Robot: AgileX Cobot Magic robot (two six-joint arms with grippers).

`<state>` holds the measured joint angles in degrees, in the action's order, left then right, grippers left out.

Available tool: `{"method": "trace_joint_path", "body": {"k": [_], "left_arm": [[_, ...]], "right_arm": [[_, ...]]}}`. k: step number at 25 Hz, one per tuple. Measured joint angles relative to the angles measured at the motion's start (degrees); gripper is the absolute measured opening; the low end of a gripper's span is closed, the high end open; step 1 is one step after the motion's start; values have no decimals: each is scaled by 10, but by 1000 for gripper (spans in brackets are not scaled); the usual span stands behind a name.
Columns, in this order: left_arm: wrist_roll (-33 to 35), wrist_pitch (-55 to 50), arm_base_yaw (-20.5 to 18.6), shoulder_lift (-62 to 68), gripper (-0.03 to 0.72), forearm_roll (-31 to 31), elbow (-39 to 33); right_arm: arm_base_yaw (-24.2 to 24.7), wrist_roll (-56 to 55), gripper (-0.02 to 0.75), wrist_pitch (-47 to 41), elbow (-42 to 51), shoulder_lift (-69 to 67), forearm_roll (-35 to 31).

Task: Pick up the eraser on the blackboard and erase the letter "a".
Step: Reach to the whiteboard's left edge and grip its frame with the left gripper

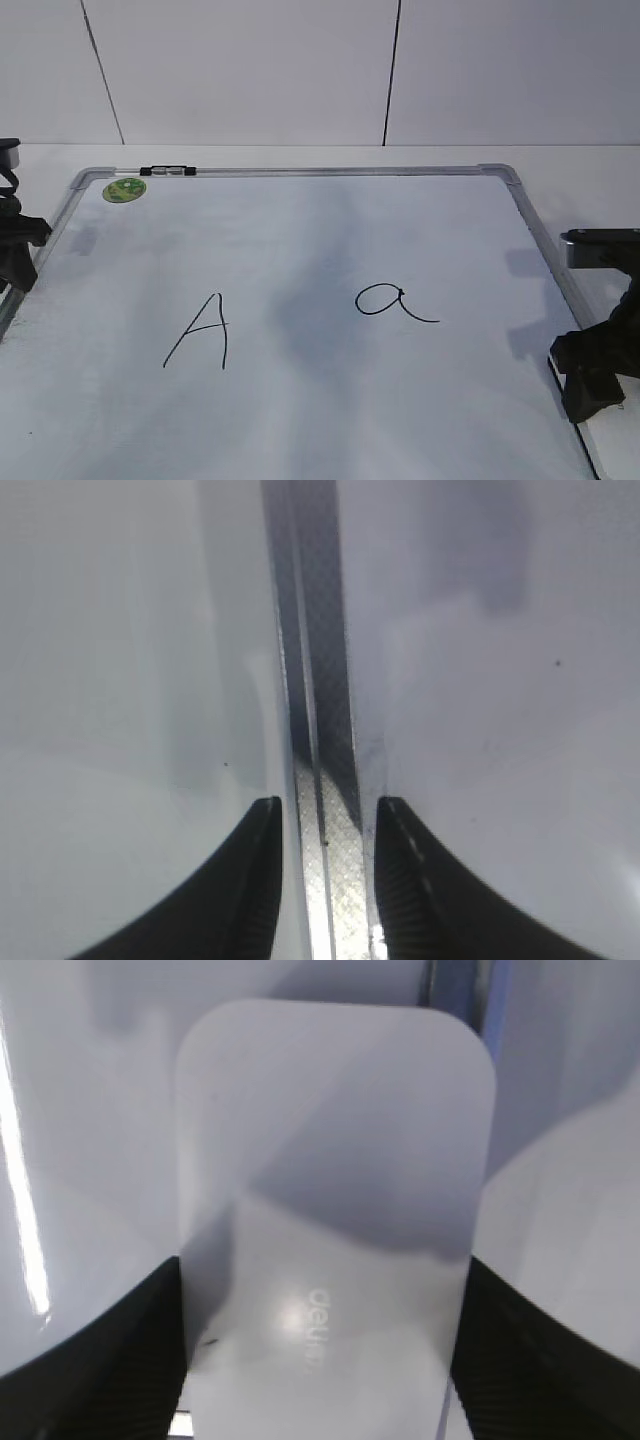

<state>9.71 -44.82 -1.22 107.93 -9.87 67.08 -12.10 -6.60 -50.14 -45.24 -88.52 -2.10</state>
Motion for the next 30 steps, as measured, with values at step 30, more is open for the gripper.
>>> {"method": "trace_joint_path", "body": {"k": [30], "left_arm": [[1, 39, -12, 5, 127, 4, 3]], "right_arm": [[0, 0, 591, -5, -1, 0, 1]]}}
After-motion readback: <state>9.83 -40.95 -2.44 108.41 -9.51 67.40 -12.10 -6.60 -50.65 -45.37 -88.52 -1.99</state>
